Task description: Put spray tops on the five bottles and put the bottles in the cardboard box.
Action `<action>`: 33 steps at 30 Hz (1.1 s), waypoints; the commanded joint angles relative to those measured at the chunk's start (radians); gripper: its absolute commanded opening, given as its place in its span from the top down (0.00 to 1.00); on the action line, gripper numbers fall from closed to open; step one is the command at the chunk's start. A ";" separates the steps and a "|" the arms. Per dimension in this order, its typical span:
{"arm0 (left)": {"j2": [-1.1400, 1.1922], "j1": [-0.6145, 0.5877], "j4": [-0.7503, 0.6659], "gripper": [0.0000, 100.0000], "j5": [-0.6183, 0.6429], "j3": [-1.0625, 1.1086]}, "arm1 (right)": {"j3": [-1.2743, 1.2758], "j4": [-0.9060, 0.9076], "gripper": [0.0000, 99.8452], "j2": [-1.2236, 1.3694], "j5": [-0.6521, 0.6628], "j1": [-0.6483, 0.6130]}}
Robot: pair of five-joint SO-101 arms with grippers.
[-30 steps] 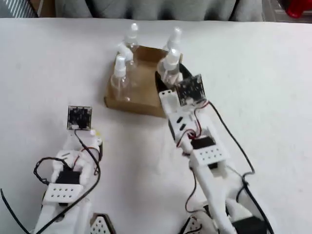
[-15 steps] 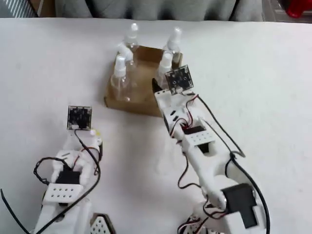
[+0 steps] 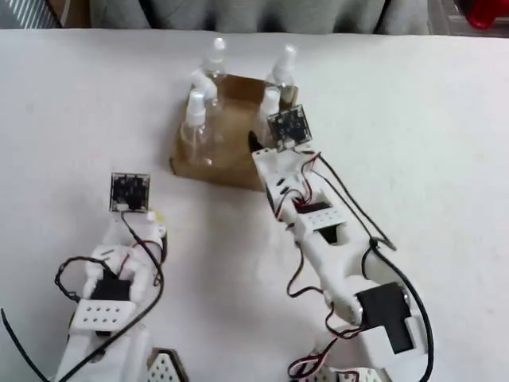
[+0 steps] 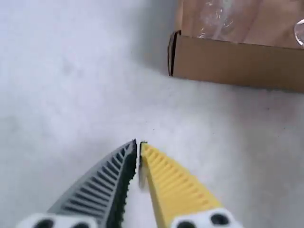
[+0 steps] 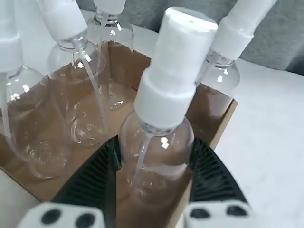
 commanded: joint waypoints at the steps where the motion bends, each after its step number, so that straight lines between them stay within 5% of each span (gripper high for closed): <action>1: -0.008 -0.007 -0.031 0.98 -0.008 -0.003 | -0.054 0.005 0.98 -0.010 0.008 0.005; 7: -0.008 -0.007 -0.031 0.98 -0.008 -0.003 | -0.052 0.022 0.98 -0.010 0.015 0.001; 15: -0.008 -0.007 -0.031 0.98 -0.008 -0.003 | -0.140 0.300 0.98 -0.018 0.046 0.004; 33: -0.008 -0.007 -0.031 0.98 -0.008 -0.003 | -0.127 0.311 0.98 -0.012 0.005 -0.002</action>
